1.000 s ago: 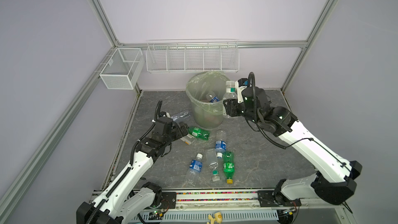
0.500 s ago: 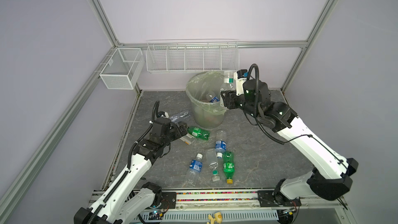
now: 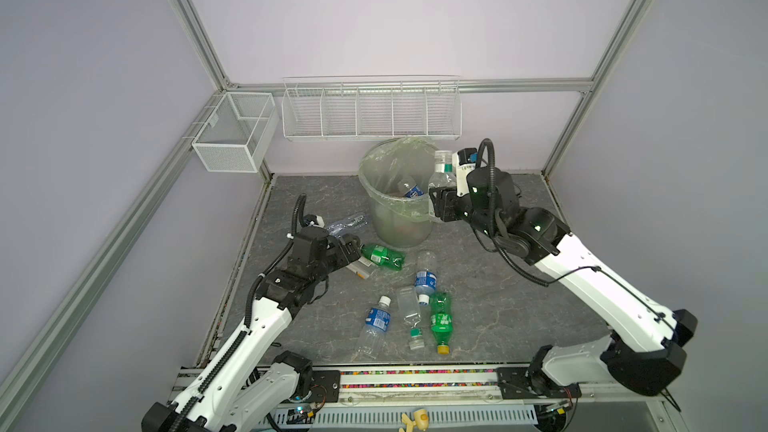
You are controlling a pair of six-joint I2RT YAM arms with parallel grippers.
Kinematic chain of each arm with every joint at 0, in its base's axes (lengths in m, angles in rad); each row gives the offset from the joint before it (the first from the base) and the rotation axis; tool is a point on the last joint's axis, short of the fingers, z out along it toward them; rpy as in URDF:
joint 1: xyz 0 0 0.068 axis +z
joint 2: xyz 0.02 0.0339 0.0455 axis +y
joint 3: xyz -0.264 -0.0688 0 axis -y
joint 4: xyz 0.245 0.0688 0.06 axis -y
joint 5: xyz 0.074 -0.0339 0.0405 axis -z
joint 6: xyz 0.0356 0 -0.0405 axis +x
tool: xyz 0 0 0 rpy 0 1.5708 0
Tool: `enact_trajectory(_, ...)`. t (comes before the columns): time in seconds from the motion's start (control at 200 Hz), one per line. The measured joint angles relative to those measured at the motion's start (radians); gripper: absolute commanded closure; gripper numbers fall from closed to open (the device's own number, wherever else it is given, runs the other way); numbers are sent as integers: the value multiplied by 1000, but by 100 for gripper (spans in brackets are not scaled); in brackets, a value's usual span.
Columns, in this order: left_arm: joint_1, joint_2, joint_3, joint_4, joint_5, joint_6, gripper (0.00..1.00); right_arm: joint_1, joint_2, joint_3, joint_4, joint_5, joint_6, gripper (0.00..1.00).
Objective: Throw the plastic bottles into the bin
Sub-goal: 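Carry the bottle over the bin and open the right gripper, then draw the right gripper back from the bin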
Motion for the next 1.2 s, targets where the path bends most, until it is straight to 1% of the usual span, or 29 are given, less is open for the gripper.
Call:
enact_trajectory(0.06, 0, 5, 0, 8, 0, 0, 1, -11, 75, 90, 3, -1, -9, 38)
enact_trajectory(0.105, 0, 12, 0, 15, 0, 0, 1, -25, 147, 171, 10, -9, -13, 33)
enact_trajectory(0.17, 0, 24, 0, 23, 0, 2, 0, -53, 255, 299, -4, -26, -19, 21)
enact_trajectory(0.19, 0, 28, 0, 23, 0, 3, 0, -65, 296, 354, -16, -29, -30, 13)
enact_trajectory(0.21, 0, 32, 0, 22, 0, 4, 1, -74, 333, 400, -23, -37, -20, 2)
enact_trajectory(0.225, 0, 35, 0, 21, 0, 5, 0, -82, 359, 437, -30, -38, -33, 10)
enact_trajectory(0.235, 0, 37, 1, 21, 0, 6, 0, -87, 380, 463, -34, -43, -24, 11)
enact_trajectory(0.32, 0, 44, 6, 8, -2, 12, 1, -117, 504, 632, -91, -55, -36, 12)
enact_trajectory(0.405, 0, 34, 10, -5, -16, 19, 1, -127, 528, 660, -131, -74, -42, 12)
enact_trajectory(0.505, 0, 5, 10, -11, -29, 19, 1, -125, 471, 584, -138, -103, -48, 12)
enact_trajectory(0.655, 0, -22, 10, -8, -40, 19, 1, -120, 272, 355, -106, -141, -54, 12)
enact_trajectory(0.76, 0, -1, 10, -7, -42, 23, 1, -120, 132, 219, -68, -146, -54, 12)
enact_trajectory(0.86, 0, 39, 10, -5, -41, 26, 1, -120, 33, 113, -40, -148, -48, 12)
enact_trajectory(0.96, 0, 57, 8, 0, -41, 27, 1, -120, -28, 16, -19, -164, -34, 12)
enact_trajectory(1.085, 0, 37, -19, 46, -37, 27, 1, -120, -82, -108, -16, -181, -12, 12)
enact_trajectory(1.2, 0, 28, -34, 56, -21, 27, 1, -120, -116, -187, -23, -183, 2, 12)
